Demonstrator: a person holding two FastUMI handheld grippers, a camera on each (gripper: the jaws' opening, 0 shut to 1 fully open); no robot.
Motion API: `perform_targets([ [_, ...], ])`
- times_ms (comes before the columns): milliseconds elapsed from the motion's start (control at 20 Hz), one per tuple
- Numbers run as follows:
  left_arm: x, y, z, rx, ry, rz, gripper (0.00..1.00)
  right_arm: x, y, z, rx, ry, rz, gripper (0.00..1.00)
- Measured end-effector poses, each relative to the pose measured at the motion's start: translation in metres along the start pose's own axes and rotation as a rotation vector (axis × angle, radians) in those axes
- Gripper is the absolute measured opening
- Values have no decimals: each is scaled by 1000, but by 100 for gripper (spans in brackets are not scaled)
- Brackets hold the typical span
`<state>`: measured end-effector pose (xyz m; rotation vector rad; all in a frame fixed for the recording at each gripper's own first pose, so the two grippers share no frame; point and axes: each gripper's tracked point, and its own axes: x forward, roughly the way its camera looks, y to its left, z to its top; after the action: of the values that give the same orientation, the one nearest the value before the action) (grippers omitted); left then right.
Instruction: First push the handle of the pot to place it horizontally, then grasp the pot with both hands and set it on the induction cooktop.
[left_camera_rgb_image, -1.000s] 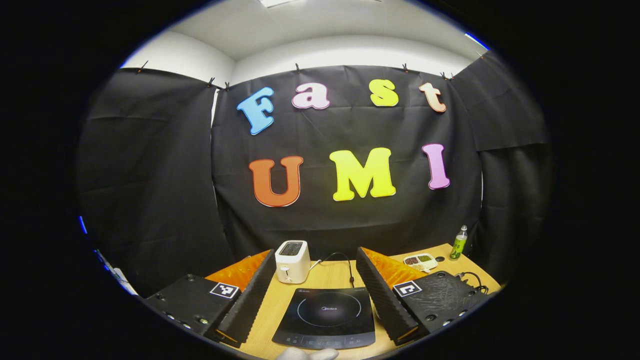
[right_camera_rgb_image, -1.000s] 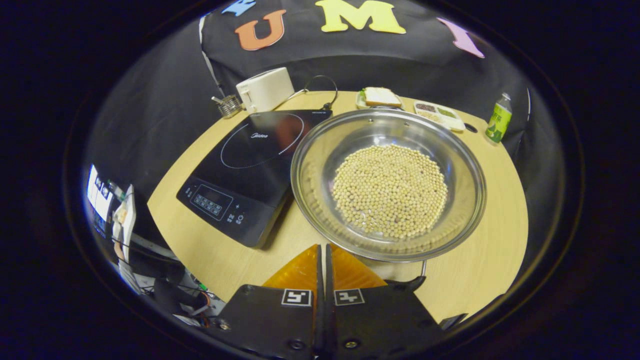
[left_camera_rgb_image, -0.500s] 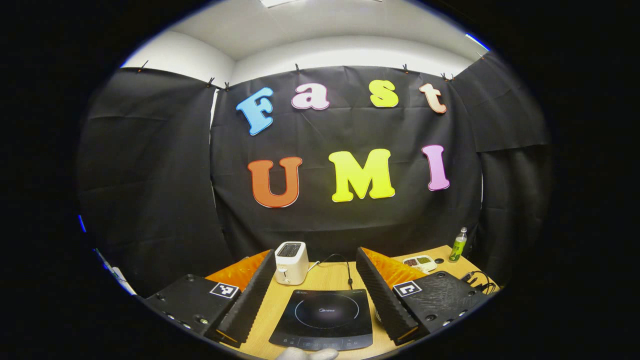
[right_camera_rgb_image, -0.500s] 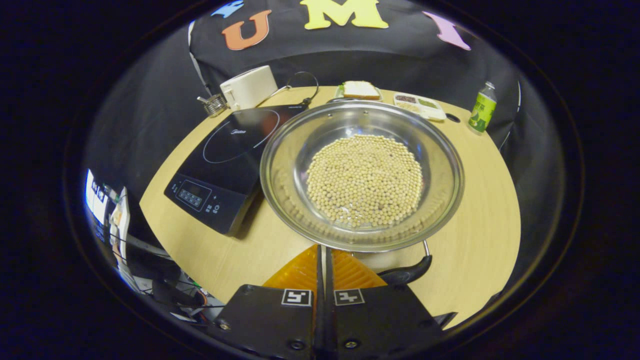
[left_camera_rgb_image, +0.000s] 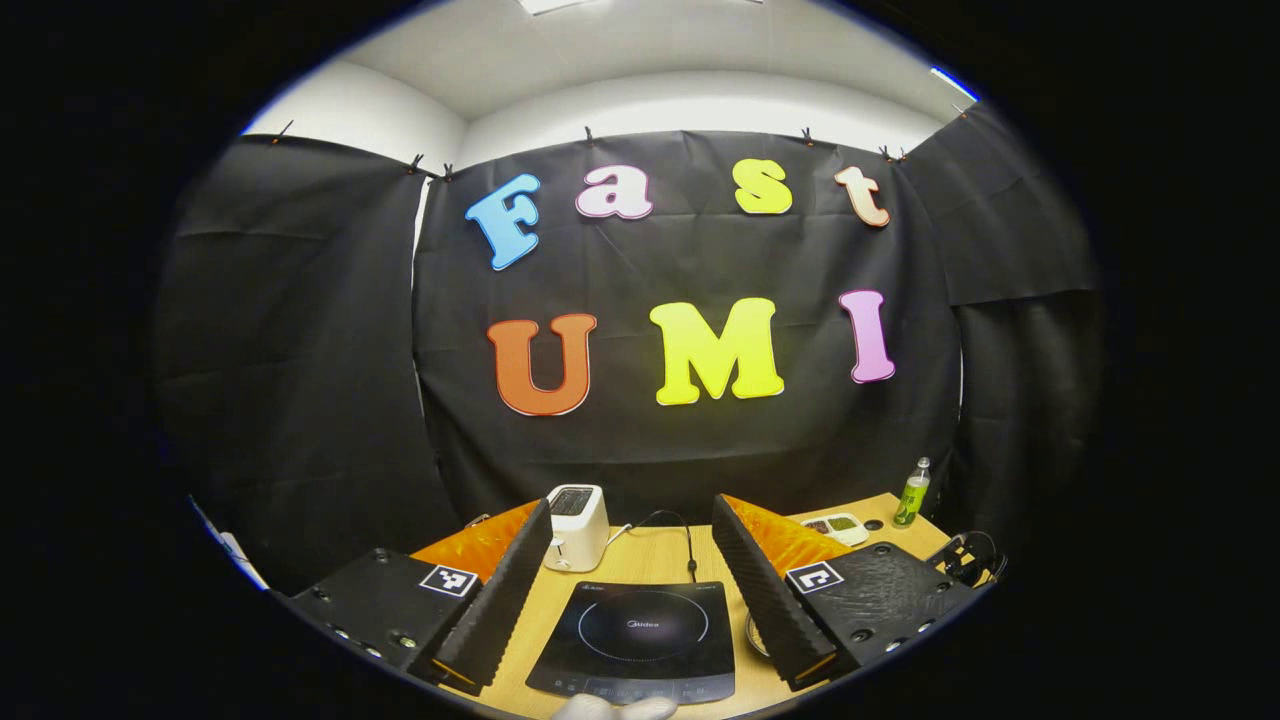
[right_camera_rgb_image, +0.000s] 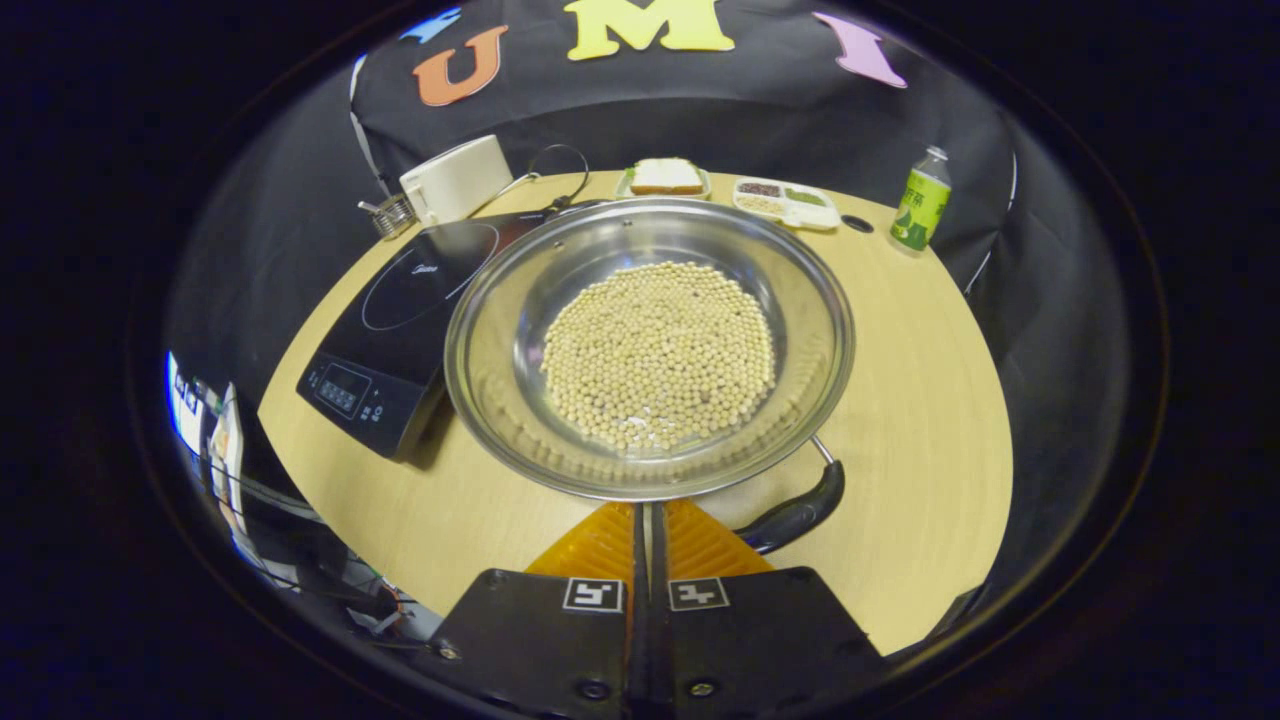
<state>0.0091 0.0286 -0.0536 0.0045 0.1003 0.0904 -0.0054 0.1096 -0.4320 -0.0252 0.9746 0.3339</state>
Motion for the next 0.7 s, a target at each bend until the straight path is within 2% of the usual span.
perform_targets([
  [650,12,-15,-2,-1,13,0,96,0,-60,9,12,8,-73,4],
  [700,14,-17,-2,-2,15,-1,96,0,-65,10,10,8,-79,0],
])
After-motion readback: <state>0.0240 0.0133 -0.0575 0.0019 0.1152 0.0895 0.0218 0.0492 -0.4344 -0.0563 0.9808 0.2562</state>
